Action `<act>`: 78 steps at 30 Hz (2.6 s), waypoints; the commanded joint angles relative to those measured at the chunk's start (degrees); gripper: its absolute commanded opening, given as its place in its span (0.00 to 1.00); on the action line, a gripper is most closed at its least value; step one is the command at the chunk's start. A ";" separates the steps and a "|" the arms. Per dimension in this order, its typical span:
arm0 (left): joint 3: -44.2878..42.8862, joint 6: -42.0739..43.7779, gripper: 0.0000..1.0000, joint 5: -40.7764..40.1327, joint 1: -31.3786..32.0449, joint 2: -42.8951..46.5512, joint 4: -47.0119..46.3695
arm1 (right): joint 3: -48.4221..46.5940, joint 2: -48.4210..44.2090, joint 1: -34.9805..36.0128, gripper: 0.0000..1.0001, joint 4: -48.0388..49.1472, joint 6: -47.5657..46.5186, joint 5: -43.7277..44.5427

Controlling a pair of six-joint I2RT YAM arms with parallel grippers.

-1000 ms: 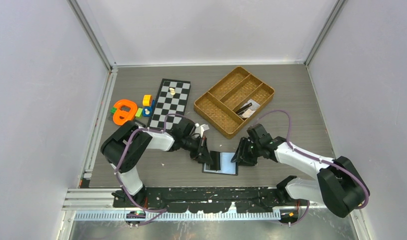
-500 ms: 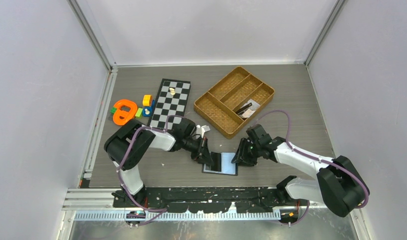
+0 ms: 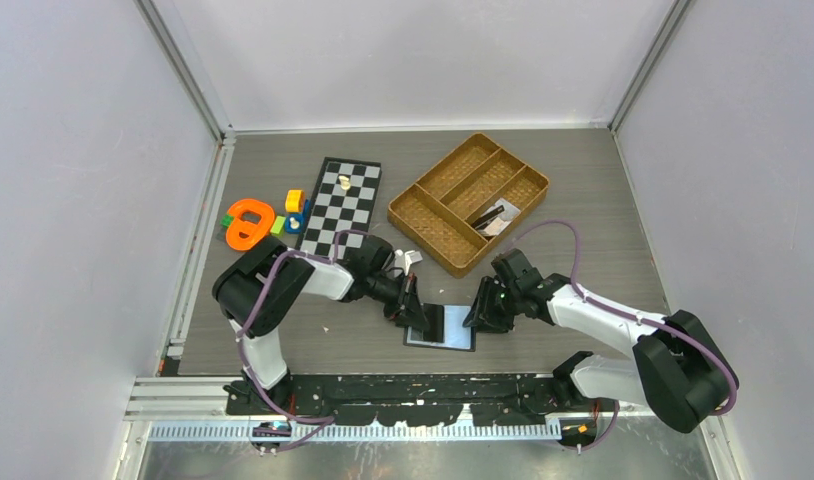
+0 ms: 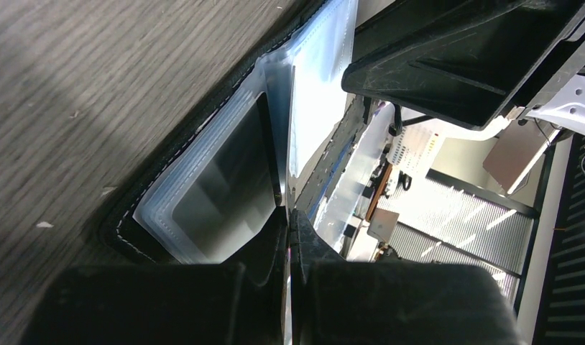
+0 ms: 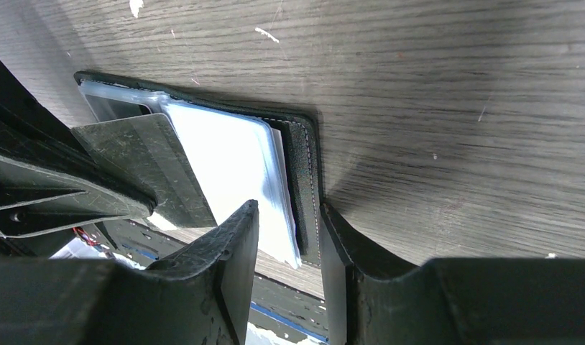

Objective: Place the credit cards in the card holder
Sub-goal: Insert the credit card into the card holder.

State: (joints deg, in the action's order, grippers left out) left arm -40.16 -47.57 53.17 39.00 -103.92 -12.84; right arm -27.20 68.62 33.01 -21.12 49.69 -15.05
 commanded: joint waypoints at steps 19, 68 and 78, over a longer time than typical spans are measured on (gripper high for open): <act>-4.62 4.68 0.00 0.53 0.11 -3.58 8.09 | -1.98 0.44 1.20 0.40 -2.35 -0.30 3.05; -9.95 4.66 0.02 -3.42 3.43 -6.62 11.97 | 0.29 0.46 2.74 0.27 4.38 2.69 0.88; -13.40 10.12 0.24 -8.29 3.54 -3.18 22.72 | 0.27 1.08 2.68 0.20 1.98 2.52 4.19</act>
State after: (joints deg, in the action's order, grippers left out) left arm -51.66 -41.52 50.19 42.33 -109.67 3.25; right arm -26.98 69.76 35.29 -19.79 51.44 -13.34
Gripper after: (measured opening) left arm 0.213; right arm 0.208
